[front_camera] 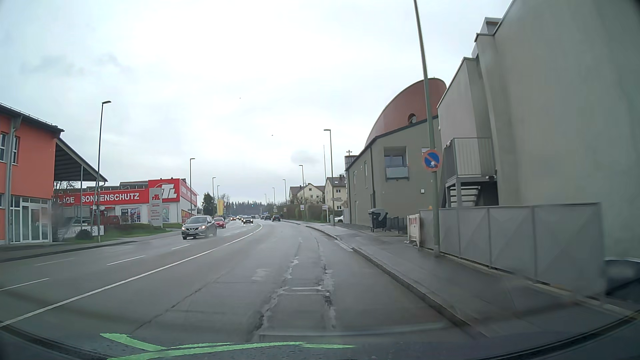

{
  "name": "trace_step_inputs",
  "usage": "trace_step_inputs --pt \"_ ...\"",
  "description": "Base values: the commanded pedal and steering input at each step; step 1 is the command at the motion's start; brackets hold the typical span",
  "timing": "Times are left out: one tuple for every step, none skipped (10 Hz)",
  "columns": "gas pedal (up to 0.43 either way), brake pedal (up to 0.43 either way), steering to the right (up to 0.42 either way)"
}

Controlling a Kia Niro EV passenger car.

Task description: Follow the waypoints while adhering to traffic rules and regulations

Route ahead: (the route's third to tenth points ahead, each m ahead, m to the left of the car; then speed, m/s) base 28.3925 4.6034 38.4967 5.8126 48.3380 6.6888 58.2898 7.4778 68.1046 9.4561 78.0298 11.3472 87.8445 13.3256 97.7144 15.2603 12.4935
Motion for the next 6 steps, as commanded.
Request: trace_step_inputs --pt "0.189 0.0 -0.017" --pt "0.189 0.0 -0.016" --pt "0.189 0.0 -0.016" --pt "0.189 0.0 -0.015" --pt "0.189 0.0 -0.014" --pt "0.189 0.0 -0.013"
